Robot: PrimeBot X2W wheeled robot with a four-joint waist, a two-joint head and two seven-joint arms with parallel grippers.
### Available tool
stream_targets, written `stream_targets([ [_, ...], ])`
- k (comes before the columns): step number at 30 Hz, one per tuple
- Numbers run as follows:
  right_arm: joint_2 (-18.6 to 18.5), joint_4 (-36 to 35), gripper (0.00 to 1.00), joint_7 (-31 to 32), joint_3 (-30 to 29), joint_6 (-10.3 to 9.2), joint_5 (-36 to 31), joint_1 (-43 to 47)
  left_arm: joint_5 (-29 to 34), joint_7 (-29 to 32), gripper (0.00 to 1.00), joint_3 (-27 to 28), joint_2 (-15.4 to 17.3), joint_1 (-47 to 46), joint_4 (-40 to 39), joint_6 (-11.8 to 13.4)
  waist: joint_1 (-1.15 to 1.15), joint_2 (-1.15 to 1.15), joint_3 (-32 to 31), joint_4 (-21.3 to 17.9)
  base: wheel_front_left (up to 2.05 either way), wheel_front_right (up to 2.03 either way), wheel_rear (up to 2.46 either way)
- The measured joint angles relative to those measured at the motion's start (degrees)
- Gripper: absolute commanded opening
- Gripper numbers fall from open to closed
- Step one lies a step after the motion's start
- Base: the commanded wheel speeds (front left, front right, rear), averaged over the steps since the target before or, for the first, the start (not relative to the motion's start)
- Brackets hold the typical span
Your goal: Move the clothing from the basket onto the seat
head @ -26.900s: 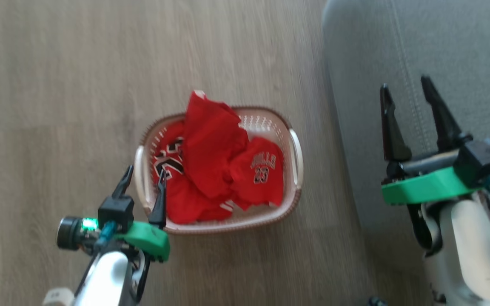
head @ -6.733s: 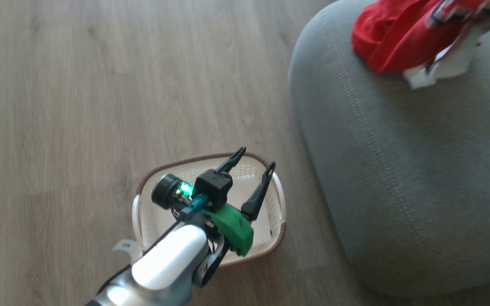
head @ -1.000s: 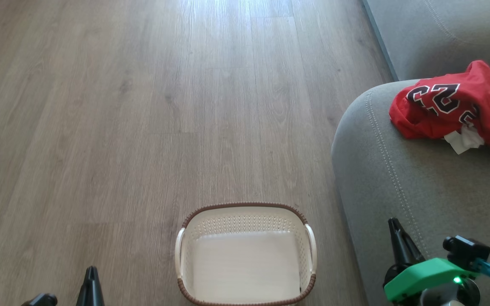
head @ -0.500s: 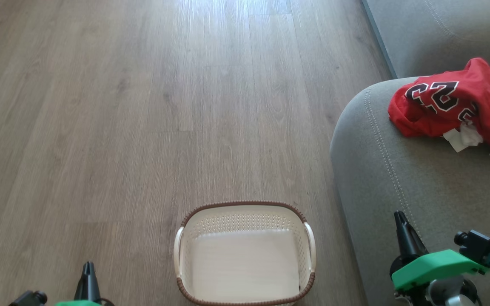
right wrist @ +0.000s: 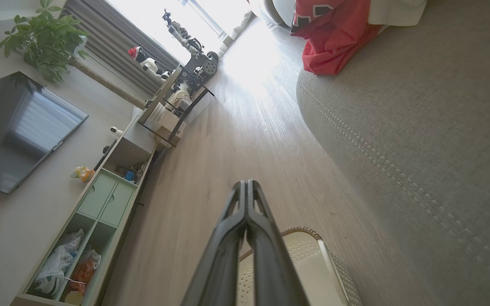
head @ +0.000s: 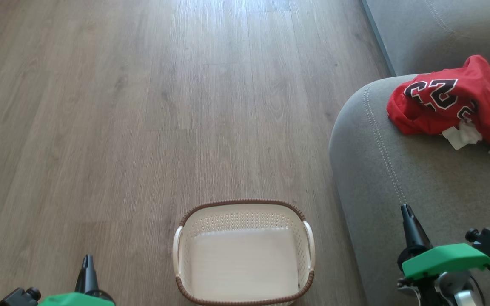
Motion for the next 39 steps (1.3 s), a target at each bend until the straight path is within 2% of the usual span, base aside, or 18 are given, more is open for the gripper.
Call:
stream_targets([
  [39, 0.0, -1.4, 0.0, 5.6, -2.5, -0.01, 26.2, -1.9, -19.5, 6.3, 0.0, 7.3, -3.3, -3.4, -1.2, -5.5, 0.0, 0.0, 1.0, -0.9, 0.0, 0.0, 0.0],
])
